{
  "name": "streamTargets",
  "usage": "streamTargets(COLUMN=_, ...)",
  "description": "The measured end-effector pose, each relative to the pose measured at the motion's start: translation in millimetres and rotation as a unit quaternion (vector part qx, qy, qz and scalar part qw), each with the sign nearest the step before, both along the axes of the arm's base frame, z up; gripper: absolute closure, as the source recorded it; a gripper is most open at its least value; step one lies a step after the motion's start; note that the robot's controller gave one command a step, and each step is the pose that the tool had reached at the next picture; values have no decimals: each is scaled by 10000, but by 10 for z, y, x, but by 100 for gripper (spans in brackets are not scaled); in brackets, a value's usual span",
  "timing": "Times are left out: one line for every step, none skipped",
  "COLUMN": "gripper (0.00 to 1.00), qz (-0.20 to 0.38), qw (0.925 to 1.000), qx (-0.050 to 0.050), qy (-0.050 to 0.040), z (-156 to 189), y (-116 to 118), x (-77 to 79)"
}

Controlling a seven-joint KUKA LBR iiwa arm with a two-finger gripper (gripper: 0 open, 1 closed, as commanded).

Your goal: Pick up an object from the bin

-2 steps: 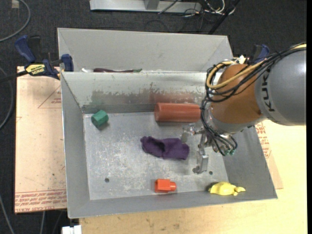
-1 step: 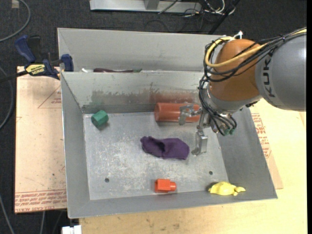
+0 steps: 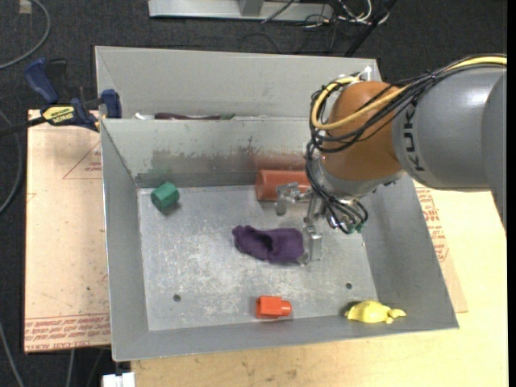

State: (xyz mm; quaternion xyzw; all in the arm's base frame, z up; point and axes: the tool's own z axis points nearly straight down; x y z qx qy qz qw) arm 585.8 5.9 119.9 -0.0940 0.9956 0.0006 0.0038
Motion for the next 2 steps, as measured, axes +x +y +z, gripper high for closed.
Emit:
streamTargets(gripper=0, qz=-366, qw=9993, qx=3, qy=53, z=-263, y=358, x=-89)
streamTargets(gripper=100, qz=-211, qw=9998, qx=5, qy=-5, z=-368, y=379, x=-98)
